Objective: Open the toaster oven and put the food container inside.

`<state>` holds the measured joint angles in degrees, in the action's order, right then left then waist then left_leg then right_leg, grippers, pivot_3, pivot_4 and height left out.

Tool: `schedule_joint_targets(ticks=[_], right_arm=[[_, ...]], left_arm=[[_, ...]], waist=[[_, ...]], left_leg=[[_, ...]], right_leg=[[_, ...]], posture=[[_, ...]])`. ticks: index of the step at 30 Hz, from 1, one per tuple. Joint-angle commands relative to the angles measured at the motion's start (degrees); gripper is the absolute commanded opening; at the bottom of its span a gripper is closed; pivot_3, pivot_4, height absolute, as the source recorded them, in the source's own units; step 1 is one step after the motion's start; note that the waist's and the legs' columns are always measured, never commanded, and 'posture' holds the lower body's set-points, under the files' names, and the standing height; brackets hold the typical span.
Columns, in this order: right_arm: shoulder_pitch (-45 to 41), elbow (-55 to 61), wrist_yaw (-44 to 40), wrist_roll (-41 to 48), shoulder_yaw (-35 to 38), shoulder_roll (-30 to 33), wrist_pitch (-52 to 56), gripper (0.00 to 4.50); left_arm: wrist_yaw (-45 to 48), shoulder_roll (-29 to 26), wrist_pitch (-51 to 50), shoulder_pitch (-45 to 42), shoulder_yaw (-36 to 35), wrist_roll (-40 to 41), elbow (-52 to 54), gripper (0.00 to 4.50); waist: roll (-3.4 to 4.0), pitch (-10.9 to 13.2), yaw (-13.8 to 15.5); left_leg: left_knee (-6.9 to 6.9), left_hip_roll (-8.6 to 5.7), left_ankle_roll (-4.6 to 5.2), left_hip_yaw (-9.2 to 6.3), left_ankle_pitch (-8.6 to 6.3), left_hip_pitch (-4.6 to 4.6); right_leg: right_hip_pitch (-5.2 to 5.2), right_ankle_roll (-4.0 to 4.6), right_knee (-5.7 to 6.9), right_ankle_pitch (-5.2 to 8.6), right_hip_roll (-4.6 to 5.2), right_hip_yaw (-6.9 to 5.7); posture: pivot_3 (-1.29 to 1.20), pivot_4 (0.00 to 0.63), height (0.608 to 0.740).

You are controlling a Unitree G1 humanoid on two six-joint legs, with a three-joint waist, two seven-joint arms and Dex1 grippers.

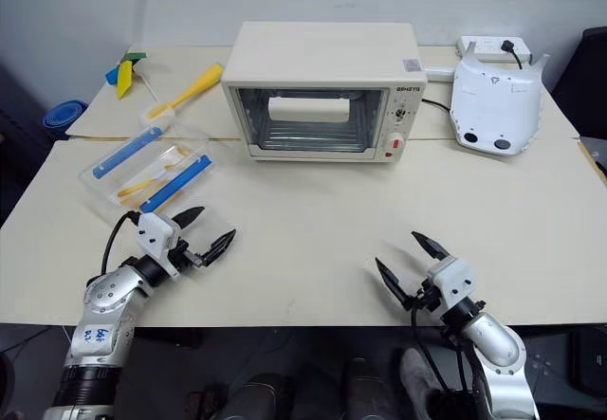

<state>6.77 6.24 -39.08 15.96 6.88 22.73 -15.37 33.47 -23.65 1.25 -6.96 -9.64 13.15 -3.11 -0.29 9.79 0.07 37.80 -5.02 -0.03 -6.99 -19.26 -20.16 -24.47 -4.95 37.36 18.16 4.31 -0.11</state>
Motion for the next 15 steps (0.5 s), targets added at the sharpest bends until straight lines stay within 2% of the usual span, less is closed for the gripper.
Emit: schedule_joint_targets(ticks=[1,3,8,11,15], right_arm=[[-3.0,1.0,-2.2,3.3,-0.1,1.4,2.4,4.47],[-6.5,1.5,-3.7,5.5,-0.5,2.3,5.8,4.47],[-18.9,-0.5,-5.1,7.7,-1.6,4.5,15.3,4.47],[-29.4,-5.9,-5.5,7.2,-2.7,4.4,19.6,4.47],[-38.6,-13.6,-7.5,6.2,-3.7,3.2,20.6,4.47]], left_arm=[[1.1,-1.2,-0.3,-0.2,-0.5,1.1,1.0,4.5],[2.9,-1.4,-1.8,0.2,-2.1,4.7,2.5,4.5],[11.8,-6.4,-7.8,1.0,-6.8,15.3,5.2,4.5],[15.5,-10.5,-10.6,0.9,-10.0,19.5,6.7,4.5],[17.1,-13.7,-14.9,0.4,-12.7,24.0,9.4,4.5]], waist=[[0.0,0.0,0.0],[0.0,0.0,0.0],[0.0,0.0,-0.3],[0.0,0.0,-0.3],[0.0,0.0,-0.2]], left_leg=[[0.0,0.0,0.0,0.0,0.0,0.0],[0.01,0.0,0.0,0.0,0.0,0.0],[0.03,0.07,-0.01,0.0,0.0,-0.03],[0.05,0.07,-0.01,-0.01,0.0,-0.06],[0.04,0.07,0.0,-0.03,0.0,-0.07]], right_leg=[[0.0,0.0,0.0,0.0,0.0,0.0],[0.0,0.0,0.0,0.0,0.0,-0.01],[-0.04,0.02,0.01,0.01,-0.03,-0.01],[-0.04,0.03,-0.02,0.01,-0.02,-0.03],[-0.06,0.04,-0.04,0.02,-0.01,-0.05]], posture=[[0.0,0.15,0.74],[0.0,0.15,0.74],[0.0,0.15,0.74],[0.0,0.15,0.74],[0.0,0.15,0.74]])
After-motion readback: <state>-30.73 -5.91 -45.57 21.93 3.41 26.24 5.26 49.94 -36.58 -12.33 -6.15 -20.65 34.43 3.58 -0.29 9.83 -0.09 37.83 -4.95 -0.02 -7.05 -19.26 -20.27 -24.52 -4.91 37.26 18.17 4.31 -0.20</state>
